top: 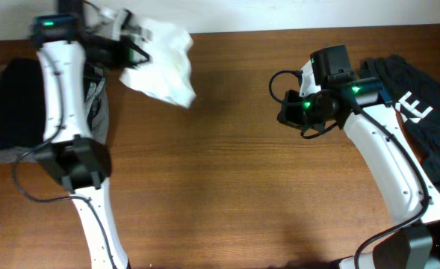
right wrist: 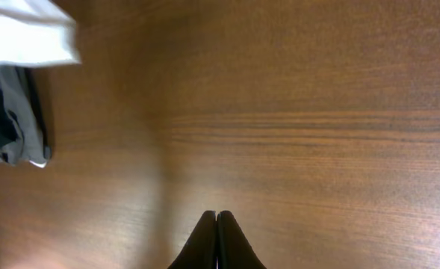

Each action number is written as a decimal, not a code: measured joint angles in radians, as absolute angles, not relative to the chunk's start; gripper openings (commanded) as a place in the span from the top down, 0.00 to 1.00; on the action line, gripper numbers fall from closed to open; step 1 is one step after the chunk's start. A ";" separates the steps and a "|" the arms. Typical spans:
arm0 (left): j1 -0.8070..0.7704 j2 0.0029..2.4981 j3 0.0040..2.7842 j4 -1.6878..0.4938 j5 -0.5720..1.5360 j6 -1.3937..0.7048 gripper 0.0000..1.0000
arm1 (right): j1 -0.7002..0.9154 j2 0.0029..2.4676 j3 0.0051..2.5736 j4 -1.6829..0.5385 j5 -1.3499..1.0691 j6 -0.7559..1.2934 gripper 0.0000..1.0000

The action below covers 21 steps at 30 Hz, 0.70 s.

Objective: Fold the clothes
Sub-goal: 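Place the folded shirt on the left clothes stack and release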

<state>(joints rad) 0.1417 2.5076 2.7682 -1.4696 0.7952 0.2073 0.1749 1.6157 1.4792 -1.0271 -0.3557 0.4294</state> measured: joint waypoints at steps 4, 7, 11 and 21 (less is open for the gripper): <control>0.368 2.508 2.781 -1.311 0.826 0.029 1.00 | 0.175 1.617 1.479 -1.033 -0.356 0.422 0.96; 0.505 2.508 2.782 -1.369 0.772 -0.001 1.00 | 0.175 1.617 1.479 -1.021 -0.355 0.423 0.96; 0.566 2.508 2.783 -1.513 0.462 -0.006 0.98 | 0.175 1.617 1.479 -1.018 -0.355 0.423 0.96; 0.653 2.508 2.783 -1.685 0.069 0.007 0.21 | 0.175 1.617 1.479 -1.021 -0.356 0.424 0.96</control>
<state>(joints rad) 0.6525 2.5076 2.7831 -1.6848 0.0689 0.0067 0.1749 1.6165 1.4792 -1.0214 -0.3557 0.4236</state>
